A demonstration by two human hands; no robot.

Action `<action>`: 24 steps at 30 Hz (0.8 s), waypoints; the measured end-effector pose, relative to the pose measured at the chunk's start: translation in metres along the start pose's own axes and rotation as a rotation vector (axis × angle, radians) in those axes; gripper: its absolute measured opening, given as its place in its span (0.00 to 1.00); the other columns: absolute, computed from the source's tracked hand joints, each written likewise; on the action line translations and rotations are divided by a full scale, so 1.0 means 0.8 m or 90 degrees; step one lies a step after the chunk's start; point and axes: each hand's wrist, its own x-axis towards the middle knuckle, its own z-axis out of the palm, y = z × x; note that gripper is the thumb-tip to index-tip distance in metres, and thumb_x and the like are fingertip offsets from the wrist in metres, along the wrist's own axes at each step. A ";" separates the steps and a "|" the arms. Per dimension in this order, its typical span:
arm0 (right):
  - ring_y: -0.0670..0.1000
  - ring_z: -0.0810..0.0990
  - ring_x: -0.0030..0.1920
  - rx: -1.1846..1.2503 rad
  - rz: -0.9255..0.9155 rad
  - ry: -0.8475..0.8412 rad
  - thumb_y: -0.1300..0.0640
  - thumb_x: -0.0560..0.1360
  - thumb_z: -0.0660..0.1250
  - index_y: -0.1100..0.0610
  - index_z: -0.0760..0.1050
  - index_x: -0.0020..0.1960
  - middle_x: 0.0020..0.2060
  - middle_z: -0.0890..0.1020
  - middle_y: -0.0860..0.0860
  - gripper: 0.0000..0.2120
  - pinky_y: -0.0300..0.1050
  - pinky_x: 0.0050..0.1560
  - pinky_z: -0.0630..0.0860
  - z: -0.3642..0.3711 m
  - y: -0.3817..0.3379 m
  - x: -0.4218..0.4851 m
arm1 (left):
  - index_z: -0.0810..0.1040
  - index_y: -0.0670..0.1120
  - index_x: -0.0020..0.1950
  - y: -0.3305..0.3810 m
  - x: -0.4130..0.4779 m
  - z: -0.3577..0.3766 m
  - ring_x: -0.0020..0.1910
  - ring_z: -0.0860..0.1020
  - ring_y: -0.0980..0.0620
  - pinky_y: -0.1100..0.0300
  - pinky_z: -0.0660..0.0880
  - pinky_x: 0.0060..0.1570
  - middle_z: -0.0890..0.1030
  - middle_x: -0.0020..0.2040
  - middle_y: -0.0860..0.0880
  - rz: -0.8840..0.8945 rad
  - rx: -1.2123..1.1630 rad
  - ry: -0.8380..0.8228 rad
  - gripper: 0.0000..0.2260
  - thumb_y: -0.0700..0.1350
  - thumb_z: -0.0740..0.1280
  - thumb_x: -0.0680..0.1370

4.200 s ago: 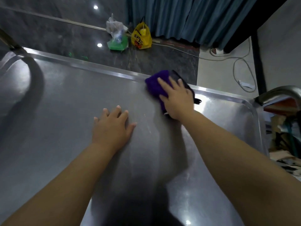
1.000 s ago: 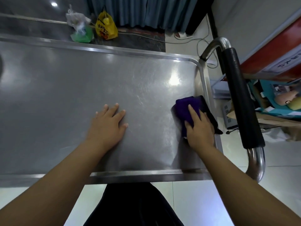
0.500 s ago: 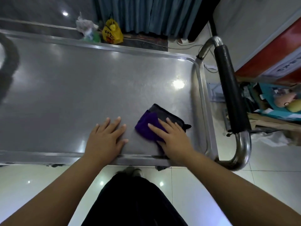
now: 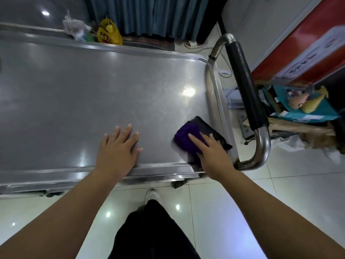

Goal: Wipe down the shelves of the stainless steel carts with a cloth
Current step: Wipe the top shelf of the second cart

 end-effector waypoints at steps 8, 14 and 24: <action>0.67 0.51 0.73 -0.014 0.300 0.031 0.55 0.79 0.56 0.45 0.40 0.76 0.76 0.50 0.55 0.33 0.61 0.72 0.50 0.014 -0.038 -0.025 | 0.68 0.51 0.70 0.000 0.000 0.003 0.73 0.59 0.40 0.41 0.56 0.67 0.62 0.75 0.49 0.010 0.019 0.016 0.21 0.55 0.60 0.78; 0.64 0.53 0.74 -0.022 0.154 0.054 0.53 0.81 0.53 0.43 0.44 0.76 0.76 0.55 0.54 0.28 0.59 0.73 0.50 0.023 -0.032 -0.057 | 0.72 0.48 0.67 -0.001 0.000 0.000 0.70 0.64 0.38 0.40 0.60 0.65 0.67 0.72 0.46 0.022 0.005 0.037 0.20 0.53 0.64 0.76; 0.63 0.46 0.75 0.065 0.288 0.041 0.50 0.80 0.54 0.39 0.47 0.75 0.77 0.51 0.49 0.27 0.59 0.73 0.46 -0.042 0.027 0.118 | 0.68 0.51 0.70 -0.003 0.003 0.004 0.73 0.60 0.40 0.41 0.57 0.68 0.63 0.74 0.49 0.012 0.011 0.026 0.22 0.55 0.61 0.77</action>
